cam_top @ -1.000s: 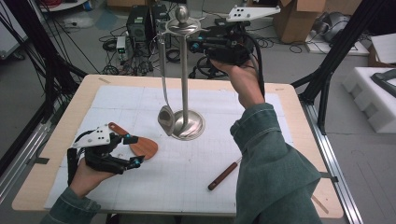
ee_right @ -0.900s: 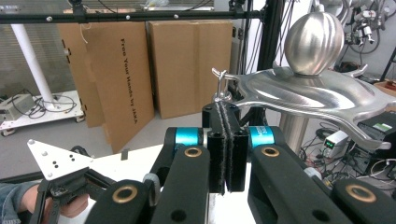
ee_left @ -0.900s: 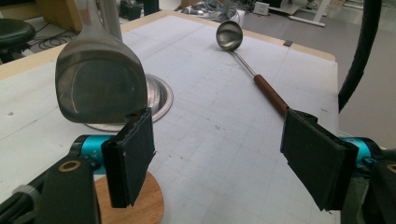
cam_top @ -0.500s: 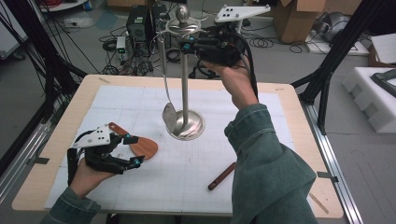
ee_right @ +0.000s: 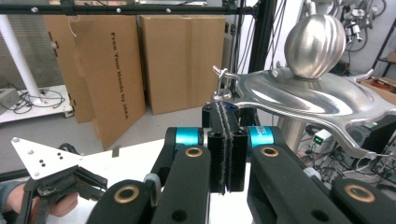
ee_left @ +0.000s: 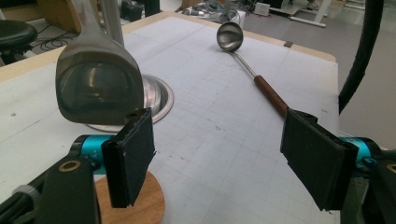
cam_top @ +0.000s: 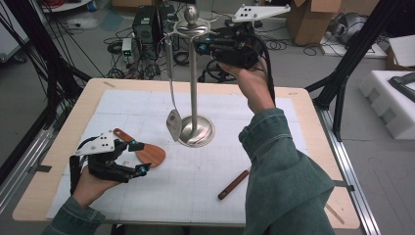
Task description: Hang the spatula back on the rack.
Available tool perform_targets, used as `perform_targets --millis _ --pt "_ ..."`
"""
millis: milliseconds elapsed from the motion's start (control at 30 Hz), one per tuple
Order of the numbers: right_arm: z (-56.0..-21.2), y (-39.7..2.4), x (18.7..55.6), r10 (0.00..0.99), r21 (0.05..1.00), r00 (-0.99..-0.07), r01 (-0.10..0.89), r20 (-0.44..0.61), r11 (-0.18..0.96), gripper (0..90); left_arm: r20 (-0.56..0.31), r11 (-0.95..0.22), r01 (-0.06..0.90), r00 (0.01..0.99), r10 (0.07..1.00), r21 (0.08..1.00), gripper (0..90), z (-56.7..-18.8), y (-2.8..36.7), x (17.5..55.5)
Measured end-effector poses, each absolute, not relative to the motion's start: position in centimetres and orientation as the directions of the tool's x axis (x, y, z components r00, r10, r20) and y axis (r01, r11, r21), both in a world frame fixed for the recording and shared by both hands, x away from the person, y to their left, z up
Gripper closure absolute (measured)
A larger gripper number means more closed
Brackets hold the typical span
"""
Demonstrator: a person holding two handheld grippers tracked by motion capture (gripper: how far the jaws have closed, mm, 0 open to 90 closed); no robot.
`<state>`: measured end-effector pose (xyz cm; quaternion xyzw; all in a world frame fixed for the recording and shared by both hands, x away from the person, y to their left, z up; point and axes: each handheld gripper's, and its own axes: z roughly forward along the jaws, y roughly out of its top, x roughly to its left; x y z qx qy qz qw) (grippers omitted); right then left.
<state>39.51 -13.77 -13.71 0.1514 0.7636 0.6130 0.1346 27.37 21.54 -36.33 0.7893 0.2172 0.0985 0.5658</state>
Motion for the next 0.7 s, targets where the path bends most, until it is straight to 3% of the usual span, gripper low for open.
perform_targets --millis 700 --pt "-13.8 -11.9 39.5 0.413 0.977 -0.910 0.060 -0.031 0.205 90.0 -0.088 -0.263 0.227 0.887 0.454 0.938 26.5 -36.3 21.6 27.4"
